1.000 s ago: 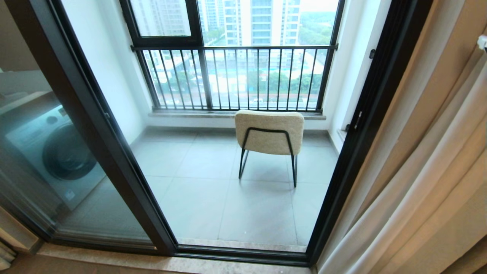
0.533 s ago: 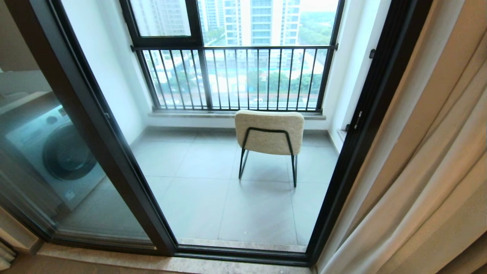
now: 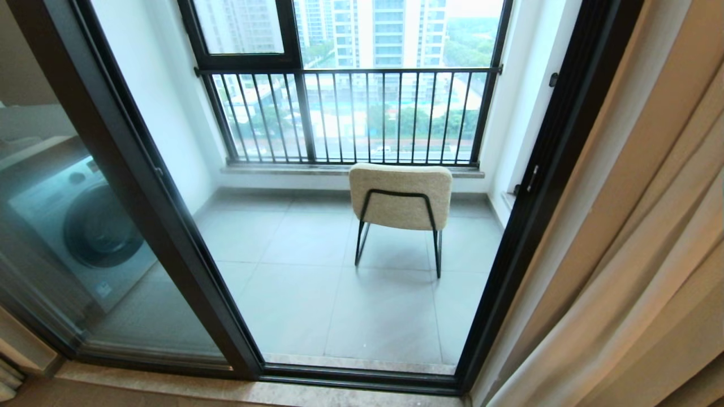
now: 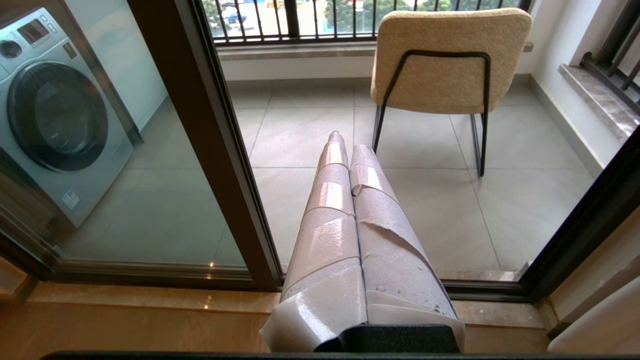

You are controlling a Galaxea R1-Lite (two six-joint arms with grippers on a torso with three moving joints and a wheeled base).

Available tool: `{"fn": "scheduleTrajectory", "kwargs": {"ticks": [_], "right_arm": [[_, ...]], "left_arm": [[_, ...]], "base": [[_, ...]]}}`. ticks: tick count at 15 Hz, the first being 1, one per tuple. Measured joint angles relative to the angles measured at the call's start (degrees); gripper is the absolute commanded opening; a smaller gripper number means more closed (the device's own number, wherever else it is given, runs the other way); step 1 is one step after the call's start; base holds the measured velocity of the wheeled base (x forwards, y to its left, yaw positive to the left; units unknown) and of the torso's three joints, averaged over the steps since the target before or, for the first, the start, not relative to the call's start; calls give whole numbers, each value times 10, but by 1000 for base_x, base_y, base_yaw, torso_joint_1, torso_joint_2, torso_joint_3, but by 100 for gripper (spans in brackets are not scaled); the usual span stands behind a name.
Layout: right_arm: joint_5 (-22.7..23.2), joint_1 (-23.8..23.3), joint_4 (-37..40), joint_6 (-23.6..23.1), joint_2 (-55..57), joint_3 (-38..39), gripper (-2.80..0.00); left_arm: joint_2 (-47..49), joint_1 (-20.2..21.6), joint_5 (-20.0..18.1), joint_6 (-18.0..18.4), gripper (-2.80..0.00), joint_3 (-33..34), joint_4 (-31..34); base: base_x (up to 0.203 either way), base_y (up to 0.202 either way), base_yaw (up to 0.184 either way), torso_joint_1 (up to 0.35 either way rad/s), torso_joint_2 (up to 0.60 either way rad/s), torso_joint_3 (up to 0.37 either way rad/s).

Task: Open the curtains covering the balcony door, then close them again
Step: Close the inner curtains on both sides

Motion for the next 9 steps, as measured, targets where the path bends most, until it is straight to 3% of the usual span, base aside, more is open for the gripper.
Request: {"fn": "scheduleTrajectory", "kwargs": {"ticks": [9], "right_arm": [[-1, -4, -8, 0, 15, -26, 0]], "left_arm": [[0, 0, 0, 0, -280, 0, 0]], "base": [[0, 0, 0, 0, 0, 0]]}}
